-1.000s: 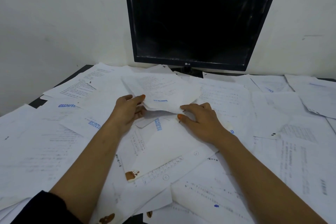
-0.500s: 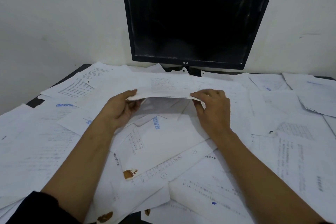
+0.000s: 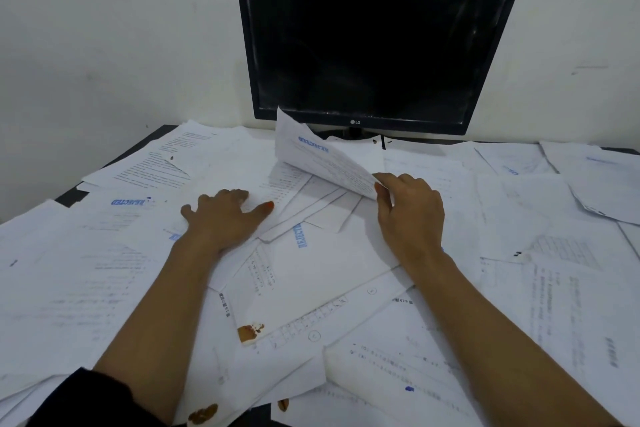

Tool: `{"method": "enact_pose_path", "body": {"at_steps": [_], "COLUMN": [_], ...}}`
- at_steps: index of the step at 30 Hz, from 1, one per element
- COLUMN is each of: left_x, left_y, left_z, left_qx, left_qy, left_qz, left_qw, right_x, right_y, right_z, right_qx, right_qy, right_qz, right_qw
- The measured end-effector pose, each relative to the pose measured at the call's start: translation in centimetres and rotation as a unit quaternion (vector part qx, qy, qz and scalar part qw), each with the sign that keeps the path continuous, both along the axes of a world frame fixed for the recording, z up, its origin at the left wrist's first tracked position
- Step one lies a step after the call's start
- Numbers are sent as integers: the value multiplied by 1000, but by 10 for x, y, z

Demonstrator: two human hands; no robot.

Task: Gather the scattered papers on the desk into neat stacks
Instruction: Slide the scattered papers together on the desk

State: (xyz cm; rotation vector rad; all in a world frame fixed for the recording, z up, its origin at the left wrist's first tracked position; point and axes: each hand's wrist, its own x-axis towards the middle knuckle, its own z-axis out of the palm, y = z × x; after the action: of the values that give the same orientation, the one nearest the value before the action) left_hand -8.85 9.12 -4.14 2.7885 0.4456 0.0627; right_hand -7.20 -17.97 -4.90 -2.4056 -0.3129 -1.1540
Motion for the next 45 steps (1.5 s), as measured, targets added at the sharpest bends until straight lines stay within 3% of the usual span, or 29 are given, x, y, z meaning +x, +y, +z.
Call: {"method": "enact_pose_path", "body": {"at_steps": [3, 8, 11, 14, 18, 21, 24, 27, 31, 37, 45], "left_x": [-4, 2, 3, 0, -3, -5, -10, -13, -11, -8, -7], "left_y": [-8, -4, 12, 26, 24, 20, 17, 12, 10, 21, 24], "left_z": [4, 7, 1, 0, 4, 11, 17, 22, 25, 22, 26], "left_qx": [19, -35, 7, -36, 13, -51, -161, -268, -398, -434, -411], "left_qy": [-23, -101, -38, 25, 15, -35, -85, -132, -152, -135, -66], "left_qz": [-12, 27, 87, 127, 132, 141, 74, 13, 35, 79, 79], "left_qw": [999, 994, 995, 991, 991, 988, 980, 954, 904, 887, 906], "right_x": [0, 0, -5, -5, -5, -4, -2, 1, 8, 0, -2], "right_y": [-3, 0, 6, 5, 2, 0, -2, -4, -8, -1, -1], "right_z": [1, 1, 2, 0, -2, -2, -4, -9, -18, -15, -13], "right_qx": [18, 5, 6, 19, 50, 82, 78, 85, 78, -2, -16], "right_qy": [-10, -30, -26, -3, 43, 63, 63, 84, 128, 145, 218], "right_qz": [1, 66, 86, 92, 101, 100, 90, 72, 112, 194, 245], "right_qw": [1000, 997, 996, 996, 993, 990, 991, 990, 982, 970, 945]}}
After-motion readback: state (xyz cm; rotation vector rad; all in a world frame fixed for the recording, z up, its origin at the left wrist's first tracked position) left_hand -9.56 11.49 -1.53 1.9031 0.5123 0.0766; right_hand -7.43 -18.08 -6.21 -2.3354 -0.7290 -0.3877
